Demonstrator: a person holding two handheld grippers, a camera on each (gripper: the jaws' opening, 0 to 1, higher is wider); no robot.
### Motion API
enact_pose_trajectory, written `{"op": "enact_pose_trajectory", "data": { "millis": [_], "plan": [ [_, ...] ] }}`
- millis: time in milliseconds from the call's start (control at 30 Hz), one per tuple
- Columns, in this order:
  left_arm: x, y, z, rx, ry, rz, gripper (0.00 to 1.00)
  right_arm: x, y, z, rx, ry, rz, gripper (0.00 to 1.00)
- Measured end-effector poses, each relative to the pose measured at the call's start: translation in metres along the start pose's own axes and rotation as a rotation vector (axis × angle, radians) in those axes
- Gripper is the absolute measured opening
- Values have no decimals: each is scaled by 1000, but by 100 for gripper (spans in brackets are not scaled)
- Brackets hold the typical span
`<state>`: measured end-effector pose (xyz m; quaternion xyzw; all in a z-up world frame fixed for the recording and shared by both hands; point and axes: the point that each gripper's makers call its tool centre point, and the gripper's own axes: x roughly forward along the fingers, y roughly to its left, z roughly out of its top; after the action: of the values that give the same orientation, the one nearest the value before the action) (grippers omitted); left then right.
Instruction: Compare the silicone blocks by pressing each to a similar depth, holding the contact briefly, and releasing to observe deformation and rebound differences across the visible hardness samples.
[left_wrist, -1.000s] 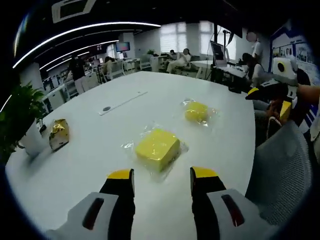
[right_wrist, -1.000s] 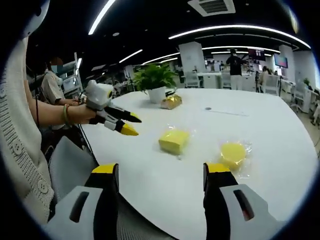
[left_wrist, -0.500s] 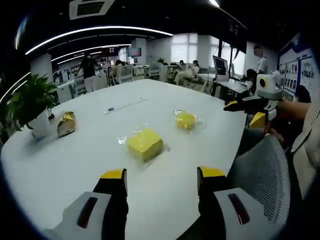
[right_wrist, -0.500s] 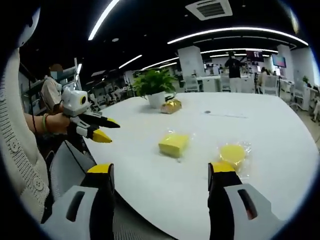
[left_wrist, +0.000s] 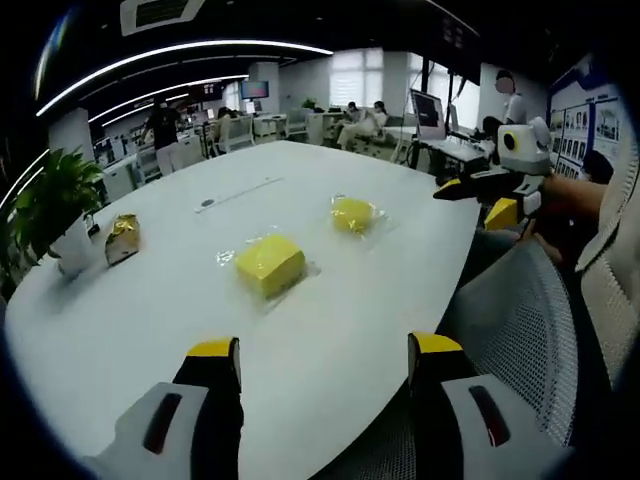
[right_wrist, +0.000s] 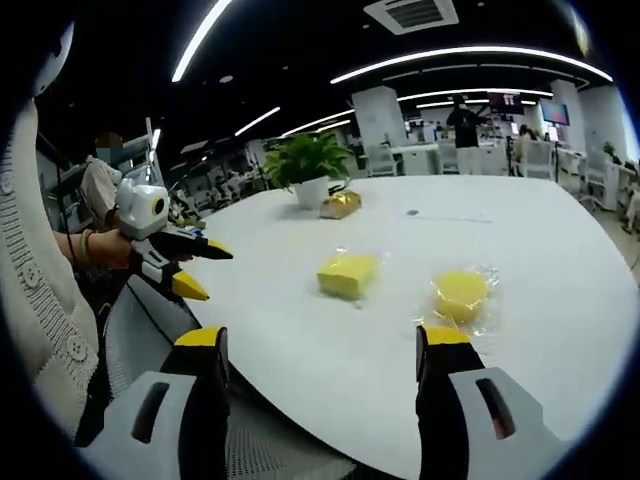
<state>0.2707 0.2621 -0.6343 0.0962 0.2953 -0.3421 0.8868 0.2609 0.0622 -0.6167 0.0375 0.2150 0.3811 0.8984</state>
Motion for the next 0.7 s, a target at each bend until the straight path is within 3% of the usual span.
{"op": "enact_pose_trajectory", "data": {
  "millis": [100,200,433,700],
  "plan": [
    [2,-3,5,-105,-7,-26,66,-2,-1,0,6,-7,-2,71],
    [5,-10,25,-222,-68,-95,63,-4,-4,0,12,-12,-6,71],
    [15,-14,78,-479,-217,-210,66,-11,-10,0,25,-24,-21,70],
    [57,-22,139,-589,-294,-315,65,-11,-18,-7,42,-17,-25,69]
  ]
}}
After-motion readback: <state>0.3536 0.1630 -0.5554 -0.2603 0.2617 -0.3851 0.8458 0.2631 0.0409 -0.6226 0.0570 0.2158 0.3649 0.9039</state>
